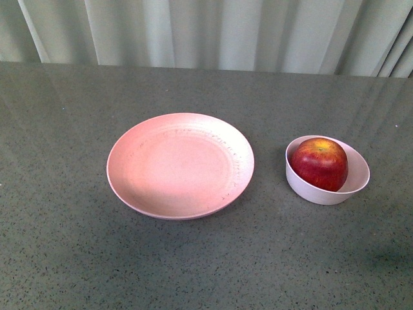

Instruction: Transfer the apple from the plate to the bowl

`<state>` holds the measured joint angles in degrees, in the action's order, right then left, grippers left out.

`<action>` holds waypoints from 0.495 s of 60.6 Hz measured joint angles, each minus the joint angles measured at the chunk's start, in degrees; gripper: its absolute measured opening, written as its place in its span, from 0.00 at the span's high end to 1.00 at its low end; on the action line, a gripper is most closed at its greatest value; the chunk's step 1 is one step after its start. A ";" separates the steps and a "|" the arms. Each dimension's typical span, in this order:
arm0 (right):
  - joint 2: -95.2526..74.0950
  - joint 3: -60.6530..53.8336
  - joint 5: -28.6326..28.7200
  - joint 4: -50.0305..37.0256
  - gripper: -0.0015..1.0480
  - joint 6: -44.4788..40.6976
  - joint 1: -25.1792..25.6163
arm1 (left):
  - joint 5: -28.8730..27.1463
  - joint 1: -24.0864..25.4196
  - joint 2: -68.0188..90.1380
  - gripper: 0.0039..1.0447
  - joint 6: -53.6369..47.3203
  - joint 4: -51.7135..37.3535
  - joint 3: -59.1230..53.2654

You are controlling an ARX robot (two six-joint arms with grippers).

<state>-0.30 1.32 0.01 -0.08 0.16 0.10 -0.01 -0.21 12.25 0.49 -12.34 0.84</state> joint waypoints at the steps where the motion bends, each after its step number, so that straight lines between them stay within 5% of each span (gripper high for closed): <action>1: 0.00 0.00 0.00 0.00 0.09 0.00 0.00 | 0.02 0.02 -0.13 0.99 0.00 0.13 0.00; 16: -0.02 0.00 -0.02 0.00 0.09 0.00 0.00 | 0.00 0.02 -10.01 0.99 0.00 11.67 0.02; 30: 0.02 0.00 0.00 0.00 0.09 0.00 0.00 | 0.02 0.04 -11.37 0.99 -0.02 12.35 0.02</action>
<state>-0.27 1.32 0.01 -0.08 0.16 0.10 0.01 -0.16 0.89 0.47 0.01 0.86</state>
